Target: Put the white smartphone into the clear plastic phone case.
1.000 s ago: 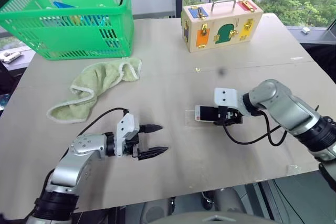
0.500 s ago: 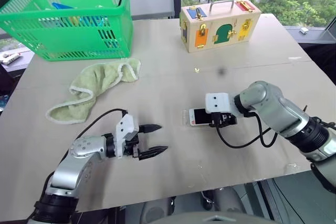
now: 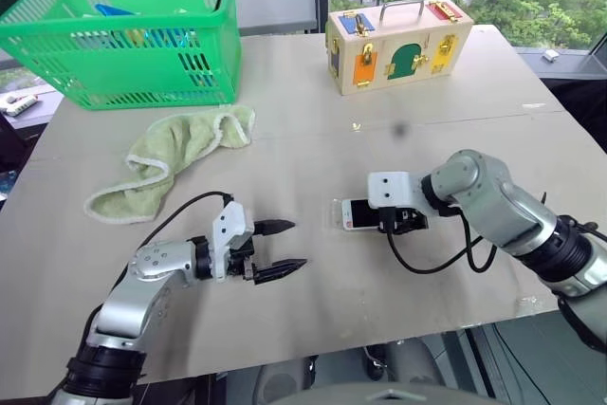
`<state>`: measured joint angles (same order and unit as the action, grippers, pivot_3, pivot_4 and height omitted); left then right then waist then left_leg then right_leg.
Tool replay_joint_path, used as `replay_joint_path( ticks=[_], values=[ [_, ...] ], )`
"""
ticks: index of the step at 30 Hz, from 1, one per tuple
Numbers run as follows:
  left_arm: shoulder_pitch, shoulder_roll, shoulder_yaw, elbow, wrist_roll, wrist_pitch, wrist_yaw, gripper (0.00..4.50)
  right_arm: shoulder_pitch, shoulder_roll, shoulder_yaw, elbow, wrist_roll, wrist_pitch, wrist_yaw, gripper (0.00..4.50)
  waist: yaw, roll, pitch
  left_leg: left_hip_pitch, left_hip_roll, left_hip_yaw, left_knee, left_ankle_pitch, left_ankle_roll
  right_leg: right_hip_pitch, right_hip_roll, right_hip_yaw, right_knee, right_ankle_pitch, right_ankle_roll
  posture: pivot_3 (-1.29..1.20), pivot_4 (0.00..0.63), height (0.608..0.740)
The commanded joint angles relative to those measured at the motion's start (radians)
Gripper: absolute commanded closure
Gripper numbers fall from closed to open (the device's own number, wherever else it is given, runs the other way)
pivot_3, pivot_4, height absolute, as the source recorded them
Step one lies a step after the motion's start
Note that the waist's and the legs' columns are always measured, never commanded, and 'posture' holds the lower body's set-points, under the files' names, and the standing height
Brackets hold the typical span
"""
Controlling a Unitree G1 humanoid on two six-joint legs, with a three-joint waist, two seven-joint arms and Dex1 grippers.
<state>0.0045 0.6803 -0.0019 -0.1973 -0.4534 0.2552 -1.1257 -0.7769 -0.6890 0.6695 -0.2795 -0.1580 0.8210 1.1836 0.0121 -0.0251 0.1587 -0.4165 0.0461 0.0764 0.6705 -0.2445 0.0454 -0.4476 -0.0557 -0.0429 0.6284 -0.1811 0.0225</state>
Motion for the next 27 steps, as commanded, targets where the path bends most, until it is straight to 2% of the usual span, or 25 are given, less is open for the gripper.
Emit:
replay_joint_path(
  ticks=[1, 14, 16, 18, 24, 25, 27],
  values=[
    [-0.009, -0.005, -0.003, -0.024, 0.004, -0.016, 0.005, 0.52, 0.007, 0.012, 0.023, -0.043, 0.022, 0.044, 0.028, 1.70, 0.000, 0.000, 0.000, 0.000, 0.000, 0.000, 0.000, 0.000, 0.000, 0.000, 0.000, 0.000, 0.000, 0.000, 0.000, 0.00, 0.150, 0.740],
    [-0.002, -0.015, -0.006, -0.026, 0.018, -0.024, 0.007, 0.52, 0.046, 0.047, 0.008, -0.050, 0.035, 0.068, -0.006, 1.70, -0.007, 0.000, 0.000, 0.000, 0.001, 0.000, 0.000, 0.000, 0.000, 0.000, 0.000, 0.000, 0.000, 0.000, 0.000, 0.00, 0.150, 0.740],
    [0.001, -0.016, -0.007, -0.033, 0.017, -0.020, 0.009, 0.52, 0.040, 0.051, -0.006, -0.053, 0.040, 0.073, -0.010, 0.67, -0.009, 0.000, 0.000, 0.000, 0.001, 0.000, 0.000, 0.000, 0.000, 0.000, 0.000, 0.000, 0.000, 0.000, 0.000, 0.00, 0.150, 0.740],
    [0.001, -0.016, -0.008, -0.036, 0.017, -0.019, 0.012, 0.52, 0.038, 0.059, -0.029, -0.065, 0.049, 0.089, -0.021, 0.10, -0.012, 0.000, 0.000, 0.000, 0.001, -0.001, 0.000, 0.000, 0.000, 0.000, 0.000, 0.000, 0.000, 0.000, 0.000, 0.00, 0.150, 0.740],
    [-0.018, -0.020, -0.010, -0.021, 0.019, -0.021, 0.016, 0.52, 0.037, 0.044, -0.136, -0.141, 0.137, 0.189, -0.039, 0.10, -0.017, 0.000, 0.000, 0.000, 0.001, 0.000, 0.000, 0.000, 0.000, 0.000, 0.000, 0.000, 0.000, 0.000, 0.000, 0.00, 0.150, 0.740],
    [-0.020, -0.021, -0.012, -0.019, 0.019, -0.021, 0.017, 0.52, 0.037, 0.048, -0.159, -0.149, 0.157, 0.213, -0.049, 0.62, -0.017, 0.000, 0.000, 0.000, 0.001, 0.000, 0.000, 0.000, 0.000, 0.000, 0.000, 0.000, 0.000, 0.000, 0.000, 0.00, 0.150, 0.740],
    [-0.023, -0.022, -0.015, -0.017, 0.021, -0.023, 0.016, 0.52, 0.036, 0.047, -0.186, -0.165, 0.189, 0.242, -0.059, 1.32, -0.018, 0.000, 0.000, 0.000, 0.001, -0.001, 0.000, 0.000, 0.000, 0.000, 0.000, 0.000, 0.000, 0.000, 0.000, 0.00, 0.150, 0.740]
  ],
)
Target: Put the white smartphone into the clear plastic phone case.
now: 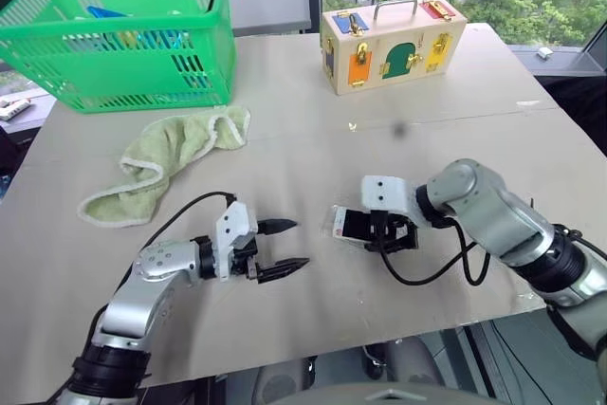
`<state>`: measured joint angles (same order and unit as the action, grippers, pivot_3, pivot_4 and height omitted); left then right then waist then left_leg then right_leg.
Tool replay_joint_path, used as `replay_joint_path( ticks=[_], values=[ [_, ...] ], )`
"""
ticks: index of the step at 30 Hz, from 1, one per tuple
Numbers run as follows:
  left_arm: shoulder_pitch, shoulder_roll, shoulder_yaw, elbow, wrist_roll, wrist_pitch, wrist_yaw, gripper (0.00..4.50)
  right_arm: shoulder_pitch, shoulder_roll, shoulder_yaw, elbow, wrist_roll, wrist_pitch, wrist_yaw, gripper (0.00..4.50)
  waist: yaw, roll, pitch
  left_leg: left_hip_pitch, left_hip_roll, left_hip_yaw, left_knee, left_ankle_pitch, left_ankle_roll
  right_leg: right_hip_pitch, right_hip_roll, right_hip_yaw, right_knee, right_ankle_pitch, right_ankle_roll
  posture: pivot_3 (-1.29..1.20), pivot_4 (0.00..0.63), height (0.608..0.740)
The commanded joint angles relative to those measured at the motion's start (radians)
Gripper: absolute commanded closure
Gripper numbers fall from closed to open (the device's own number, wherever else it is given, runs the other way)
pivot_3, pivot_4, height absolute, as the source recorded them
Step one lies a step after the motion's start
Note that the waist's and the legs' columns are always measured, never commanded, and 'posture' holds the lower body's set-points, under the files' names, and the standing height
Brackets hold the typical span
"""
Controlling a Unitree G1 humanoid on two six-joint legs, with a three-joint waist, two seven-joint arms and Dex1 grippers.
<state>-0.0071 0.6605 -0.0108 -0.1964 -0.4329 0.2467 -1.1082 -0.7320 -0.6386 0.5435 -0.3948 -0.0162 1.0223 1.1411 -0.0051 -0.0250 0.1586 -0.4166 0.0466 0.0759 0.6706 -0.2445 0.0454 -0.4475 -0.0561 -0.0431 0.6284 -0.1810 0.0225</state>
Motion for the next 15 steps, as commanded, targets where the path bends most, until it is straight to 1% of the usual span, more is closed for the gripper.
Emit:
replay_joint_path(
  ticks=[1, 2, 4, 5, 6, 7, 13, 15],
  values=[
    [-0.015, -0.003, -0.008, -0.017, 0.001, -0.015, -0.002, 0.52, -0.007, 0.004, -0.076, -0.054, 0.064, 0.056, -0.026, 1.76, -0.001, 0.000, 0.000, 0.000, 0.000, 0.000, 0.000, 0.000, 0.000, 0.000, 0.000, 0.000, 0.000, 0.000, 0.000, 0.00, 0.150, 0.740],
    [-0.019, -0.004, -0.008, -0.015, 0.001, -0.014, -0.003, 0.52, -0.005, 0.012, -0.089, -0.056, 0.079, 0.070, -0.038, 2.12, -0.002, 0.000, 0.000, 0.000, 0.000, 0.000, 0.000, 0.000, 0.000, 0.000, 0.000, 0.000, 0.000, 0.000, 0.000, 0.00, 0.150, 0.740],
    [-0.033, -0.005, -0.010, -0.004, 0.002, -0.015, -0.006, 0.52, -0.003, 0.041, -0.109, -0.036, 0.087, 0.075, -0.086, 3.05, -0.003, 0.000, 0.000, 0.000, 0.000, 0.000, 0.000, 0.000, 0.000, 0.000, 0.000, 0.000, 0.000, 0.000, 0.000, 0.00, 0.150, 0.740],
    [-0.036, -0.005, -0.010, -0.001, 0.003, -0.016, -0.007, 0.52, -0.003, 0.053, -0.114, -0.027, 0.090, 0.075, -0.107, 3.65, -0.004, 0.000, 0.000, 0.000, 0.000, 0.000, 0.000, 0.000, 0.000, 0.000, 0.000, 0.000, 0.000, 0.000, -0.001, 0.00, 0.150, 0.740],
    [-0.039, -0.004, -0.009, 0.003, 0.003, -0.018, -0.009, 0.52, -0.004, 0.065, -0.115, -0.016, 0.094, 0.074, -0.125, 4.14, -0.005, 0.000, 0.000, 0.000, 0.000, -0.001, 0.000, 0.000, 0.000, 0.000, 0.000, 0.000, 0.000, 0.000, -0.001, 0.00, 0.150, 0.740],
    [-0.040, -0.003, -0.009, 0.005, 0.003, -0.019, -0.012, 0.52, 0.000, 0.071, -0.112, -0.011, 0.099, 0.073, -0.135, 4.48, -0.006, 0.000, 0.000, 0.000, 0.000, 0.000, 0.000, 0.000, 0.000, 0.000, 0.000, 0.000, 0.000, 0.000, -0.001, 0.00, 0.150, 0.740],
    [-0.039, 0.001, -0.005, 0.006, 0.001, -0.019, -0.017, 0.52, 0.052, 0.082, -0.089, 0.005, 0.110, 0.052, -0.215, 4.48, -0.005, 0.000, 0.000, 0.000, 0.000, 0.000, 0.000, 0.000, 0.000, 0.000, 0.000, 0.000, 0.000, 0.000, -0.001, 0.00, 0.150, 0.740],
    [-0.037, 0.001, -0.004, 0.007, 0.001, -0.019, -0.018, 0.52, 0.067, 0.089, -0.120, 0.000, 0.118, 0.059, -0.247, 4.48, -0.006, 0.000, 0.000, 0.000, -0.001, 0.000, 0.000, 0.000, 0.000, 0.000, 0.000, 0.000, 0.000, 0.000, 0.000, 0.00, 0.150, 0.740]
  ],
)
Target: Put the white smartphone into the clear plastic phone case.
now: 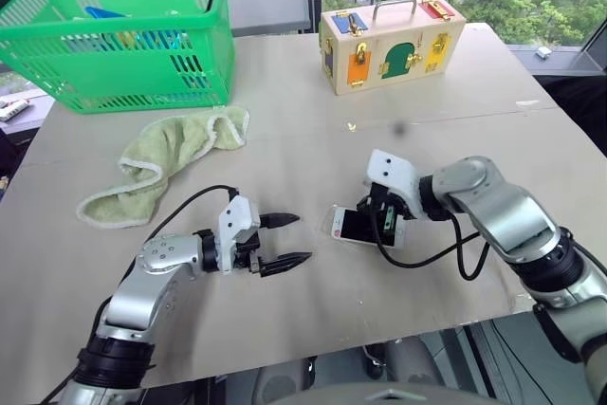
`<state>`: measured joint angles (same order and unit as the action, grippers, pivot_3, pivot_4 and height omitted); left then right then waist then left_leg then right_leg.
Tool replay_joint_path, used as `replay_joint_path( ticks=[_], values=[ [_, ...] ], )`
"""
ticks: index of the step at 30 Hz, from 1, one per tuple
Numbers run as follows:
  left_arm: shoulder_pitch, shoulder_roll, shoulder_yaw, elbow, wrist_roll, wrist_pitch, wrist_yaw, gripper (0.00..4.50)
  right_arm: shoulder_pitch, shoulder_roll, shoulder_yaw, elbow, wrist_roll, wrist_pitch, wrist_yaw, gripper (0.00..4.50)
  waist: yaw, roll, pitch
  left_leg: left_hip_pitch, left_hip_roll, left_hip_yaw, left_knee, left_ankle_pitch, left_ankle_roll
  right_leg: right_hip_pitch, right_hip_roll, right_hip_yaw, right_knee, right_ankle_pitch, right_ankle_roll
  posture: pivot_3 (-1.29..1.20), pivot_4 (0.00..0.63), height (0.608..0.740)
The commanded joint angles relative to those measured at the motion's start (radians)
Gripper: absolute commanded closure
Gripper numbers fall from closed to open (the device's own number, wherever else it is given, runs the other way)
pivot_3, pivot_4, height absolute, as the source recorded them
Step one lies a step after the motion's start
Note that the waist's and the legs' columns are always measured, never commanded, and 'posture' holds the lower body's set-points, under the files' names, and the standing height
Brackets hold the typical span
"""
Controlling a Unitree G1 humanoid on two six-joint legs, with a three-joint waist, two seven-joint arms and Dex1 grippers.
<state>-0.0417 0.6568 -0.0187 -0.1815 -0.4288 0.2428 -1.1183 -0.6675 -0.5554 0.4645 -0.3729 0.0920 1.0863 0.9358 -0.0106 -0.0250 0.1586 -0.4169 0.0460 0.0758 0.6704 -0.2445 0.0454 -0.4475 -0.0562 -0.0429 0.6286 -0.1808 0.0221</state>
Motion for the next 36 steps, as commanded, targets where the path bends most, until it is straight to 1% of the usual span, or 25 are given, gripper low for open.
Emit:
replay_joint_path(
  ticks=[1, 4, 11, 15, 17, 25, 32, 36],
  values=[
    [-0.003, 0.004, 0.003, -0.008, -0.002, -0.015, -0.007, 0.52, 0.009, 0.007, -0.063, -0.026, 0.017, 0.001, -0.055, 4.48, 0.000, 0.000, 0.000, 0.000, 0.000, 0.000, 0.000, 0.000, 0.000, 0.000, 0.000, 0.000, 0.000, 0.000, 0.000, 0.00, 0.150, 0.740],
    [-0.003, 0.001, -0.004, -0.006, 0.003, -0.018, -0.010, 0.52, 0.016, -0.004, -0.077, -0.028, 0.017, -0.007, -0.086, 4.48, 0.000, 0.000, 0.000, 0.000, 0.000, 0.000, 0.000, 0.000, 0.000, 0.000, 0.000, 0.000, 0.000, 0.000, 0.000, 0.00, 0.150, 0.740],
    [-0.007, -0.012, -0.028, 0.002, 0.012, -0.029, -0.018, 0.52, 0.037, -0.107, -0.049, -0.037, -0.009, -0.046, -0.108, 4.48, 0.001, 0.000, 0.000, 0.000, 0.000, 0.000, 0.000, 0.000, 0.000, 0.000, 0.000, 0.000, 0.000, 0.000, 0.000, 0.00, 0.150, 0.740],
    [-0.013, -0.015, -0.034, 0.008, 0.014, -0.031, -0.021, 0.52, 0.056, -0.169, -0.008, -0.017, -0.030, -0.107, -0.088, 4.48, 0.000, 0.000, 0.000, 0.000, 0.000, 0.000, 0.000, 0.000, 0.000, 0.000, 0.000, 0.000, 0.000, 0.000, 0.001, 0.00, 0.150, 0.740],
    [-0.016, -0.016, -0.035, 0.012, 0.015, -0.031, -0.023, 0.52, 0.056, -0.185, 0.003, -0.019, -0.016, -0.115, -0.063, 4.48, -0.003, 0.000, 0.000, 0.000, 0.000, 0.000, 0.000, 0.000, 0.000, 0.000, 0.000, 0.000, 0.000, -0.001, 0.001, 0.00, 0.150, 0.740],
    [-0.013, -0.014, -0.029, 0.022, 0.016, -0.043, -0.029, 0.52, 0.058, -0.197, 0.006, -0.067, 0.048, -0.095, 0.003, 4.48, -0.001, 0.000, 0.000, 0.000, 0.000, 0.000, 0.000, 0.000, 0.000, 0.000, 0.001, 0.000, 0.000, -0.001, 0.001, 0.00, 0.150, 0.740],
    [-0.010, -0.016, -0.027, 0.022, 0.015, -0.048, -0.020, 0.52, 0.055, -0.210, 0.006, -0.072, 0.056, -0.102, 0.013, 4.48, 0.000, 0.000, 0.000, 0.000, 0.000, -0.001, 0.000, 0.000, 0.000, 0.000, 0.000, 0.000, 0.000, -0.001, 0.001, 0.00, 0.150, 0.740],
    [-0.009, -0.019, -0.023, 0.022, 0.009, -0.044, -0.014, 0.52, 0.041, -0.192, -0.026, -0.057, 0.065, -0.106, -0.004, 4.48, 0.000, 0.000, 0.000, 0.000, 0.000, -0.001, 0.000, 0.000, 0.000, 0.000, 0.000, 0.000, 0.000, -0.001, 0.001, 0.00, 0.150, 0.740]
  ],
)
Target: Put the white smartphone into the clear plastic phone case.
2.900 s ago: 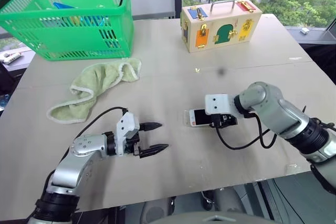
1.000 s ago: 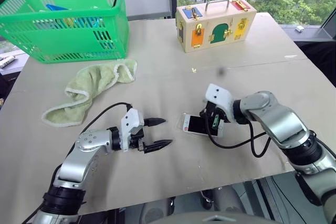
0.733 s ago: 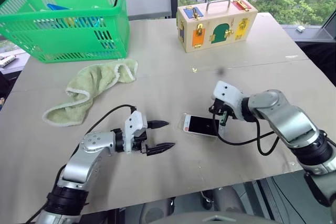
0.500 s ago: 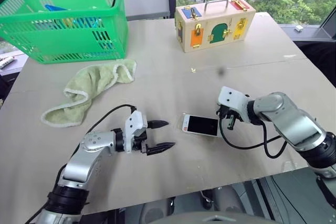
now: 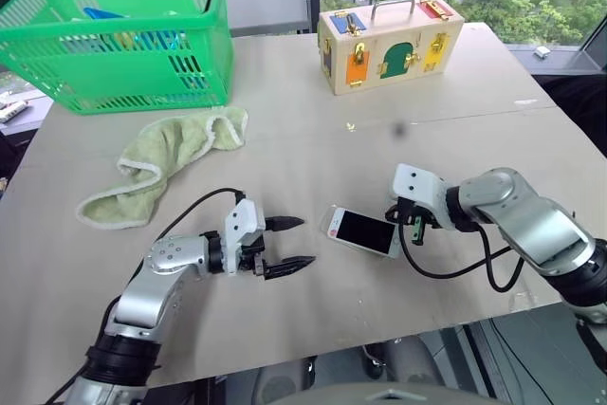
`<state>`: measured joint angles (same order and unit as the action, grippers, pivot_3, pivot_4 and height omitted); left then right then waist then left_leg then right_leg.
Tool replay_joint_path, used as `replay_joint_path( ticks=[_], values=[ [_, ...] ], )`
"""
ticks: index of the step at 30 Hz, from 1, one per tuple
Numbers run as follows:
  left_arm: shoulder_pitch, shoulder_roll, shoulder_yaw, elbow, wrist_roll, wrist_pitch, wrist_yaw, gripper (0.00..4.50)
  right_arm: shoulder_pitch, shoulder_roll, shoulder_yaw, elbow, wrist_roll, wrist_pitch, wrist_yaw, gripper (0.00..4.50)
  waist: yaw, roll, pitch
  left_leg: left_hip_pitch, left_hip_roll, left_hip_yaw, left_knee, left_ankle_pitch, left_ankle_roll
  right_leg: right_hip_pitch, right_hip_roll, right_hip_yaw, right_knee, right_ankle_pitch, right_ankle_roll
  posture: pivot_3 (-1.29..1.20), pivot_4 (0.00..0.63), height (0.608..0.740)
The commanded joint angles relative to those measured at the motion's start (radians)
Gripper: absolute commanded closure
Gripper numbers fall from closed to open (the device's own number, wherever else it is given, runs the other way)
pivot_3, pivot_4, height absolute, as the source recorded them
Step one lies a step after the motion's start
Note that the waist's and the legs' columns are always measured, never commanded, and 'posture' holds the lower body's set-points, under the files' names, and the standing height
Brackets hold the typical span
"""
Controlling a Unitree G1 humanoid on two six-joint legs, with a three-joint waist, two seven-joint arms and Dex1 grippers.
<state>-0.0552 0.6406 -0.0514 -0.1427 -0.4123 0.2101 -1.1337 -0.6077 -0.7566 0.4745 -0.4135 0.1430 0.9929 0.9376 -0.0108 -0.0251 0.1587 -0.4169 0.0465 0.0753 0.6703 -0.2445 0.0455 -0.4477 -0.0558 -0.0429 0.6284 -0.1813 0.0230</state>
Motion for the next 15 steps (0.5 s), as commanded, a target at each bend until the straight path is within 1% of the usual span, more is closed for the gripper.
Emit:
replay_joint_path(
  ticks=[1, 4, 6, 10, 13, 15],
  values=[
    [0.005, -0.006, 0.012, -0.018, -0.012, -0.009, 0.005, 0.52, -0.025, 0.022, -0.053, -0.014, 0.026, -0.009, -0.009, 4.48, -0.001, 0.000, 0.000, 0.000, 0.000, 0.000, 0.000, 0.000, 0.000, 0.000, 0.000, 0.000, 0.000, 0.000, 0.000, 0.00, 0.150, 0.740],
    [0.005, -0.012, 0.028, -0.011, -0.028, -0.004, 0.010, 0.52, -0.034, 0.078, -0.106, -0.007, 0.075, -0.019, -0.015, 4.48, -0.001, 0.000, 0.000, 0.000, 0.000, 0.000, 0.000, 0.000, 0.000, 0.000, 0.000, 0.000, 0.000, 0.000, 0.000, 0.00, 0.150, 0.740],
    [0.002, -0.012, 0.035, -0.002, -0.032, -0.006, 0.007, 0.52, -0.043, 0.129, -0.116, 0.008, 0.088, -0.024, -0.035, 4.48, -0.001, 0.000, 0.000, 0.000, 0.000, 0.000, 0.000, 0.000, 0.000, 0.000, 0.001, 0.000, 0.000, 0.000, 0.000, 0.00, 0.150, 0.740],
    [-0.001, -0.010, 0.044, 0.006, -0.037, -0.005, 0.005, 0.52, -0.041, 0.207, -0.091, 0.056, 0.074, -0.057, -0.079, 4.48, -0.001, 0.000, 0.000, 0.000, 0.000, 0.000, 0.000, 0.000, 0.000, 0.000, 0.001, 0.000, 0.000, 0.000, 0.000, 0.00, 0.150, 0.740],
    [-0.004, -0.007, 0.053, 0.012, -0.043, 0.000, 0.007, 0.52, -0.029, 0.240, -0.058, 0.087, 0.056, -0.081, -0.096, 4.48, 0.001, 0.000, 0.000, 0.000, 0.000, 0.000, 0.000, 0.000, 0.000, 0.000, 0.000, 0.000, 0.000, 0.000, 0.000, 0.00, 0.150, 0.740],
    [0.000, -0.006, 0.058, 0.013, -0.043, 0.000, 0.005, 0.52, -0.024, 0.256, -0.011, 0.122, 0.036, -0.096, -0.099, 4.48, 0.000, 0.000, 0.000, 0.000, 0.000, 0.000, 0.000, 0.000, 0.000, 0.000, 0.000, 0.000, 0.000, 0.000, 0.000, 0.00, 0.150, 0.740]
  ],
)
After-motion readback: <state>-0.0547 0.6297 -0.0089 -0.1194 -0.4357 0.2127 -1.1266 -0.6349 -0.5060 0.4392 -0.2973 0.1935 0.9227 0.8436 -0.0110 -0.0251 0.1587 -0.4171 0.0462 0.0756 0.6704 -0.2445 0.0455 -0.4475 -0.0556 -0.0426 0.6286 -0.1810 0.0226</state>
